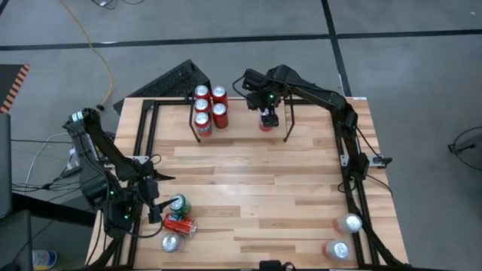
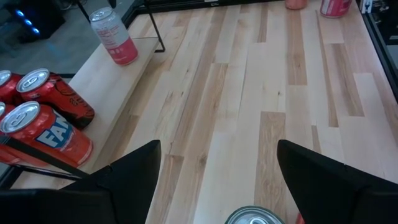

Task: Place canned beverage on shelf
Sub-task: Put the pink white soda can on the shelf

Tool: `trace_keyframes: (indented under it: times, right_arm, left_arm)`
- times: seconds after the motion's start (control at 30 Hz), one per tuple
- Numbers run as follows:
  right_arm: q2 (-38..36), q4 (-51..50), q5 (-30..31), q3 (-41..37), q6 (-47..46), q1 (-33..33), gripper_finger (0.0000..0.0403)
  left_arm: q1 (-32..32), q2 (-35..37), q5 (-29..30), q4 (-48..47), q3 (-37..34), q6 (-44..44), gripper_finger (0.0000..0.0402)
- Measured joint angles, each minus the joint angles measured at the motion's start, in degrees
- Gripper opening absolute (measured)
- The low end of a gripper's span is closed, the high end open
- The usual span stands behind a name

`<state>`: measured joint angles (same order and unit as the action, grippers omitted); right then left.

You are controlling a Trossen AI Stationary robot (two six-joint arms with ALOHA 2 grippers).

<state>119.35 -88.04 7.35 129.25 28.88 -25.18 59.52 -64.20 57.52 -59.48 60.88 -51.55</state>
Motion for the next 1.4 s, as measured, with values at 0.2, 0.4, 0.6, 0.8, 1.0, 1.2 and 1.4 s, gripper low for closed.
trace_keyframes:
  times: [0.2, 0.4, 0.6, 0.8, 1.0, 1.2, 1.4]
  right_arm:
    - [0.1, 2.4, 0.0, -4.4, -0.4, -1.1, 0.0379]
    - [0.1, 2.1, 0.3, -8.9, -0.3, -2.2, 0.0379]
    - [0.0, 5.2, 0.3, -11.4, -0.5, -2.9, 0.0379]
    - [0.0, 9.0, 0.3, -12.5, -2.0, -2.7, 0.0370]
    - [0.0, 9.3, 2.4, -14.5, -5.1, -2.8, 0.0323]
    - [-0.4, 9.6, 3.2, -16.2, -13.1, -2.8, 0.0278]
    - [-0.3, 11.4, 3.2, -16.1, -31.2, -2.1, 0.0273]
  left_arm:
    - [0.0, 0.0, -0.7, 0.0, 0.0, 0.0, 0.0306]
    - [0.0, 0.0, -1.3, -0.3, 0.0, 0.3, 0.0306]
    - [0.0, 0.0, -0.8, -0.4, 0.0, 0.3, 0.0306]
    - [0.0, 0.0, -0.7, -0.4, 0.0, 0.3, 0.0306]
    - [0.0, 0.0, -0.6, -0.4, 0.0, 0.0, 0.0306]
    - [0.0, 0.0, -0.5, -0.6, 0.0, 0.1, 0.0306]
    - [0.0, 0.0, 0.1, -0.6, 0.0, 0.3, 0.0306]
